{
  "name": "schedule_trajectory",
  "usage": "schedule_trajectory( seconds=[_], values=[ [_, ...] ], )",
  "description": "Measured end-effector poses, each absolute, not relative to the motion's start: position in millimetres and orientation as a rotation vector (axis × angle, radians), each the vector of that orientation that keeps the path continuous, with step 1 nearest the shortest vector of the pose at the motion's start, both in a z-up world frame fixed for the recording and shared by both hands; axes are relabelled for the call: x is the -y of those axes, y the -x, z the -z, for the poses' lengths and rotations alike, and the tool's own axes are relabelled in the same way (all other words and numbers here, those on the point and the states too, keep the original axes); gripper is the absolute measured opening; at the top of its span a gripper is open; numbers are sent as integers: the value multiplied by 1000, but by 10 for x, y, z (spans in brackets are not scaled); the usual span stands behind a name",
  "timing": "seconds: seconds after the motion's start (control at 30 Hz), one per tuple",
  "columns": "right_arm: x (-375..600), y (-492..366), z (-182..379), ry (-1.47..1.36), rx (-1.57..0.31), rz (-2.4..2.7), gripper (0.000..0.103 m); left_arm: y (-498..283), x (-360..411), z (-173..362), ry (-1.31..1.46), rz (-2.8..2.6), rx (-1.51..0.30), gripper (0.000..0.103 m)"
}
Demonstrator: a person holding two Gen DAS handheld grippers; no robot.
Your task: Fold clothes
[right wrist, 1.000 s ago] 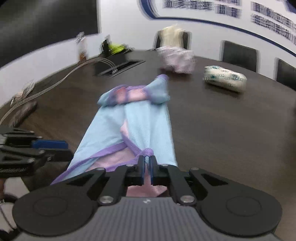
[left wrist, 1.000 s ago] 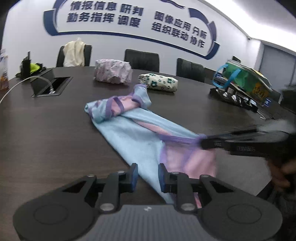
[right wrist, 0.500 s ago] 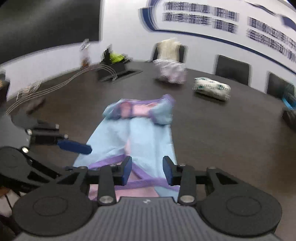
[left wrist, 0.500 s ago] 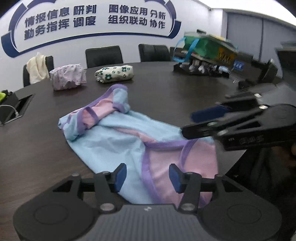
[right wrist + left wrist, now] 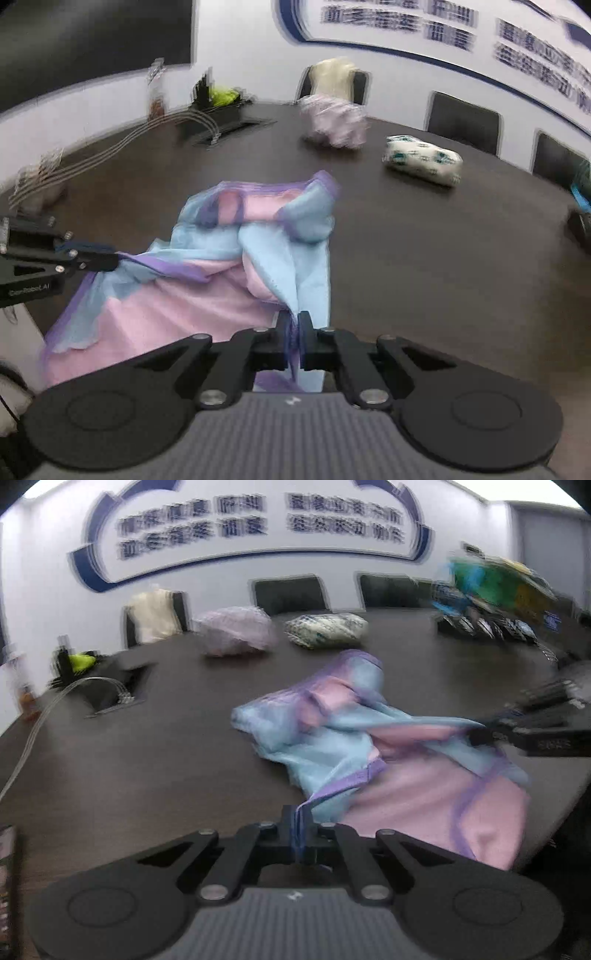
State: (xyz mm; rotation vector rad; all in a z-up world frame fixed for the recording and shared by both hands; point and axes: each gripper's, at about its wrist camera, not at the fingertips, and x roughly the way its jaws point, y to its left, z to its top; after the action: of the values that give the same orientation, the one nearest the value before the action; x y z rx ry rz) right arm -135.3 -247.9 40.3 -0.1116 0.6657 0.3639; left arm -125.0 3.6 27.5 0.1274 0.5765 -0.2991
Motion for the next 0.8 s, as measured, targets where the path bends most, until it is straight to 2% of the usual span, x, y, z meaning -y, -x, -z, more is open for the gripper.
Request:
schedule_trajectory(
  seconds=[0.2,0.33,0.4,0.53,0.57,0.6,0.67,0.8],
  values=[
    [2583,1507,-409,-39,-655,-279,4,1228,-535,-286,98,198,-587,0],
    [2546,1529,-330,-49,-669,-280,4,1224,-510,-236,93,225,-627,2],
    [2521,1498,-288,-16,-678,-239,5,1213,-451,-231,66,227,-638,8],
    [2583,1399,-317,42,-636,-111,9,1124,-340,-200,-14,246,-627,29],
    [2561,1404,-327,49,-634,-145,15,1090,-309,-200,-37,265,-627,32],
    [2540,1408,-338,56,-632,-180,31,1053,-282,-202,-51,295,-628,34],
    [2491,1411,-348,74,-629,-247,51,961,-255,-189,-51,349,-661,40],
    [2453,1300,-273,110,-654,-232,51,814,-274,-147,-12,395,-720,39]
  ],
)
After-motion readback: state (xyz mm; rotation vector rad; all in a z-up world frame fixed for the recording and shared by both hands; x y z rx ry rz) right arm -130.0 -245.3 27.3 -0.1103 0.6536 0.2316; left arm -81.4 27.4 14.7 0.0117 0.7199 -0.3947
